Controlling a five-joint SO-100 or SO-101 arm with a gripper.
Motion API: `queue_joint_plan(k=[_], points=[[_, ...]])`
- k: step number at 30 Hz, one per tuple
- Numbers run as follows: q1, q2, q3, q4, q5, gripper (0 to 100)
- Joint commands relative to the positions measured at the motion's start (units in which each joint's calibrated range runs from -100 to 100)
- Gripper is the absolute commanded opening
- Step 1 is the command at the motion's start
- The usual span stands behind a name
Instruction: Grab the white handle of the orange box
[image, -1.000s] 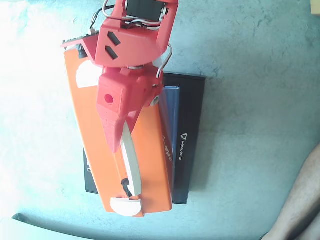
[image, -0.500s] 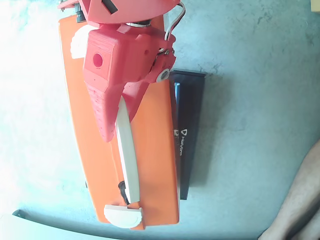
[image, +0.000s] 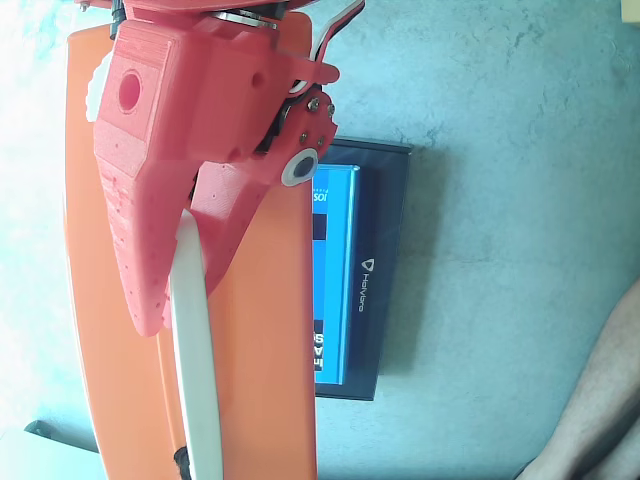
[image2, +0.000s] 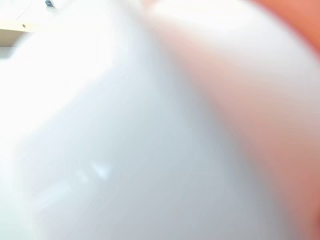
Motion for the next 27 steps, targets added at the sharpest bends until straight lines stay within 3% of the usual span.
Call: queue_joint_plan(k=[1,27], points=[[0.4,0.9,22.1,10.2,0.3,1],[0.2,0.7,22.1,13.7,0.3,1]])
